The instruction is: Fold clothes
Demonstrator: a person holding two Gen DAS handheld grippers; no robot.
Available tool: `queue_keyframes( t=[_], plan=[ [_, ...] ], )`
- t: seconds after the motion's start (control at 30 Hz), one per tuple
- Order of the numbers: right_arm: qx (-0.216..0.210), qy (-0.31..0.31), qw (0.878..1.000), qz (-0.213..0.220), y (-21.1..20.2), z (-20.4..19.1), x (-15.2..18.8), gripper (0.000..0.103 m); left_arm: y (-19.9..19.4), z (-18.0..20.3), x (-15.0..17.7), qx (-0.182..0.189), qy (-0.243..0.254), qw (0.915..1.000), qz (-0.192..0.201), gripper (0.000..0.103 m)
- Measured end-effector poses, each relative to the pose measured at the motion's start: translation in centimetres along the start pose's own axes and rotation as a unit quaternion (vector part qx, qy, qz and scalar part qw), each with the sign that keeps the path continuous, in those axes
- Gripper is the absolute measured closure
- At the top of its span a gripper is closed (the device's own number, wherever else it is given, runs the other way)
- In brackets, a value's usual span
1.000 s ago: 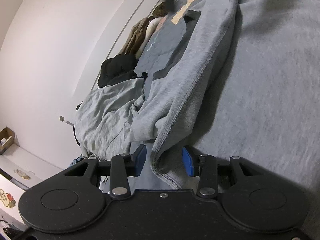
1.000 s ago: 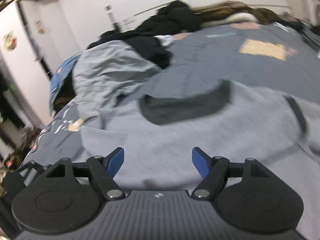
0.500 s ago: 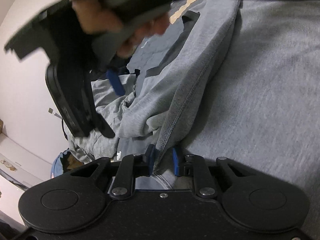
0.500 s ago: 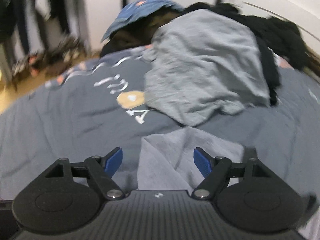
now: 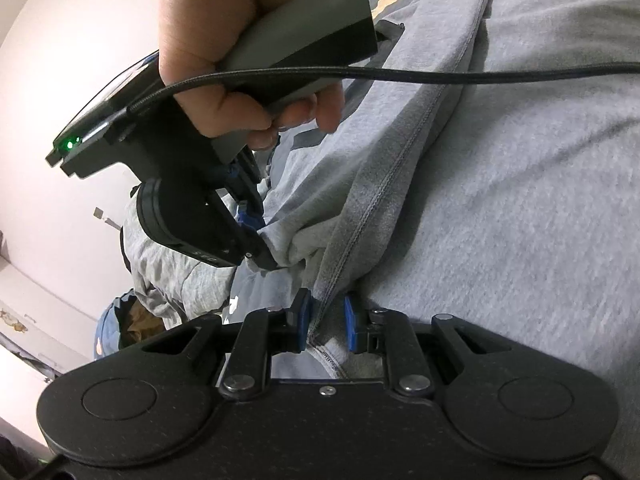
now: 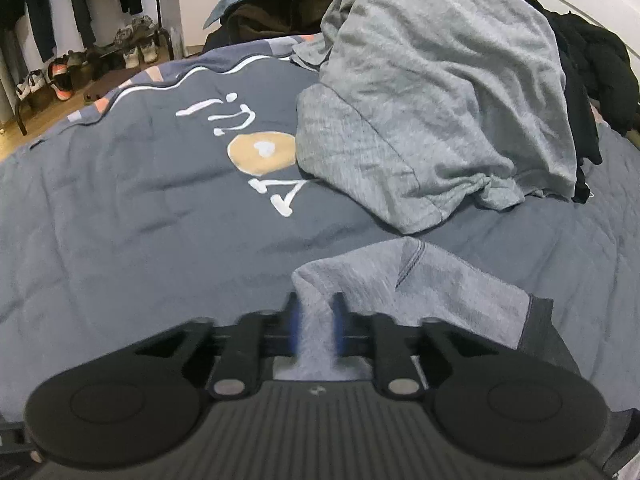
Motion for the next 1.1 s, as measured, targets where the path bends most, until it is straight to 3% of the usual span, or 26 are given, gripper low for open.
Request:
queue_keyframes(
  t=[0.1,0.2,0.37,0.47,0.57,0.6,0.7,0.8,0.9,0.93,1.0,1.1],
  plan=[
    [-0.027,0.054,0.998,0.018,-0.7,1.1,-0.2,0.097,-0.3,0.0,0.0,0.0,-0.003,1.0,-0.002,0.099],
    [-0.06,0.132,0.988,0.045,-1.7,3.0,-0.7,0.097,-0.8,-1.0,0.6,0.008,-0.005,0.9999,-0.006,0.1],
    [-0.127,0.276,0.947,0.108,-3.1,7.1,-1.6,0.097,-2.2,-2.9,2.1,0.033,-0.014,0.9992,-0.015,0.102],
    [-0.115,0.277,0.949,0.094,-1.8,7.5,-1.6,0.097,-1.5,-2.1,3.2,0.043,0.0,0.9985,-0.034,0.103],
    [-0.103,0.279,0.952,0.079,-0.6,7.9,-1.5,0.097,-1.3,-1.8,3.3,0.015,0.011,0.9995,-0.026,0.099],
    [-0.098,0.279,0.952,0.075,-0.1,8.1,-1.5,0.096,-1.3,-2.0,3.1,0.006,0.008,0.9997,-0.023,0.092],
    [-0.102,0.278,0.953,0.068,0.2,8.2,-1.2,0.092,-1.5,-2.7,2.2,-0.004,-0.022,0.9997,-0.004,0.048],
    [-0.101,0.278,0.953,0.063,0.2,8.0,-1.1,0.081,-1.1,-3.0,1.3,0.006,-0.05,0.9987,0.011,0.044],
    [-0.1,0.271,0.956,0.053,0.5,7.6,-1.2,0.063,0.2,-2.9,0.8,0.026,-0.086,0.9959,0.002,0.044],
    [-0.096,0.267,0.958,0.05,0.6,7.3,-1.2,0.062,0.6,-2.9,0.7,0.03,-0.098,0.9947,-0.002,0.044],
    [-0.088,0.256,0.962,0.044,1.0,6.7,-1.3,0.062,1.4,-3.1,0.6,0.042,-0.135,0.9899,-0.01,0.051],
    [-0.078,0.247,0.965,0.046,1.2,6.3,-1.3,0.066,2.1,-3.9,0.8,0.074,-0.196,0.9777,-0.019,0.099]
  ],
)
Point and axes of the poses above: each gripper's, at about its wrist camera, not at the fingertips, and y roughly the way its jaws point, z to its right, x to its underside, the point moved 7 cm from there along y, roughly the way its jaws point, and after that the axes turned 8 degrees about -z, right-handed, at the moved point
